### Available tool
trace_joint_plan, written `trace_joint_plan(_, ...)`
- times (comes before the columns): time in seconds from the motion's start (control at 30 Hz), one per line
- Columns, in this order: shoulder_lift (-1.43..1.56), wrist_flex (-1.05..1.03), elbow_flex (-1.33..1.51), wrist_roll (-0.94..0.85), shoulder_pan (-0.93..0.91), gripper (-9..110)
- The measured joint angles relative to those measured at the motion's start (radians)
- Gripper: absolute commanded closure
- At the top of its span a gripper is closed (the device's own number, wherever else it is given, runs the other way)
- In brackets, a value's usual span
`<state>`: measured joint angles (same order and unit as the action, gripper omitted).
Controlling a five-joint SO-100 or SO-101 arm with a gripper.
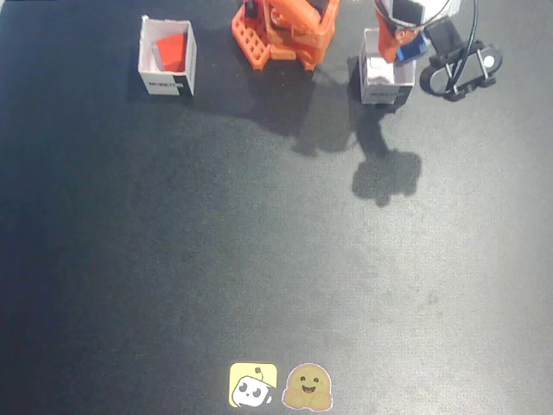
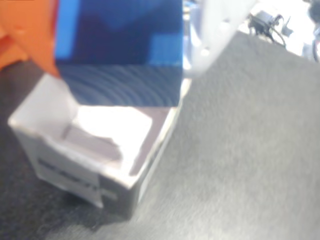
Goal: Put the red cube in the right box and the blue cube in the left box.
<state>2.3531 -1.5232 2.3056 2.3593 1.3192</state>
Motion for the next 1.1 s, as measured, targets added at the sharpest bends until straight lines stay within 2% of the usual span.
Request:
trace_joint_plan(0.4, 0.098, -0.061, 0.034, -0.043, -0.008, 93)
trace_joint_plan(0.63, 0.117, -0.040, 0.040, -0.051, -0.008, 85)
trace_joint_plan(0.87, 0.117, -0.028, 0.040, -0.058, -0.008, 84)
trace_joint_plan(1.1, 0.156, -0.023, 0.072, -0.060, -0.008, 97)
